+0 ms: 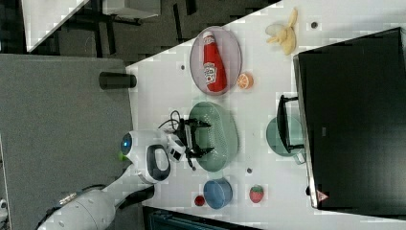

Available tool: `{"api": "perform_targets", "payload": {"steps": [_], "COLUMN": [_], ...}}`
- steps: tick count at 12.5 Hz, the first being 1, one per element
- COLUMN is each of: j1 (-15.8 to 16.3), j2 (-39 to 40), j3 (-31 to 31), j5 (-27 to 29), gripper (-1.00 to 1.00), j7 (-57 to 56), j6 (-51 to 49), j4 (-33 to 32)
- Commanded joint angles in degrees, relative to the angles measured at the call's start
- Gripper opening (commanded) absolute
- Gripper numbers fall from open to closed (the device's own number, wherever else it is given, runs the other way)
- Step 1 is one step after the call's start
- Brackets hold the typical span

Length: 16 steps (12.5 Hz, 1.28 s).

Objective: Drag strainer right to left.

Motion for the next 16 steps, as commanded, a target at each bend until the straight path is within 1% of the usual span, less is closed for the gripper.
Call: {"api": "perform_targets", "payload": {"steps": [1,5,10,16], "j1": [3.0,6.63,10.96,15.0], "j2": [1.02,2.14,3.69,7.18], "j3": [0.91,1.08,1.0,0.99], "j5": [3.01,5.03,5.04,5.04], "gripper": [1.0,1.0,1.0,1.0], "j7": [3.92,5.01,10.2,14.2], "j6": [-0.4,-3.21,-4.54,-5.41], "j4": [2.42,5.61,9.18,14.79]}}
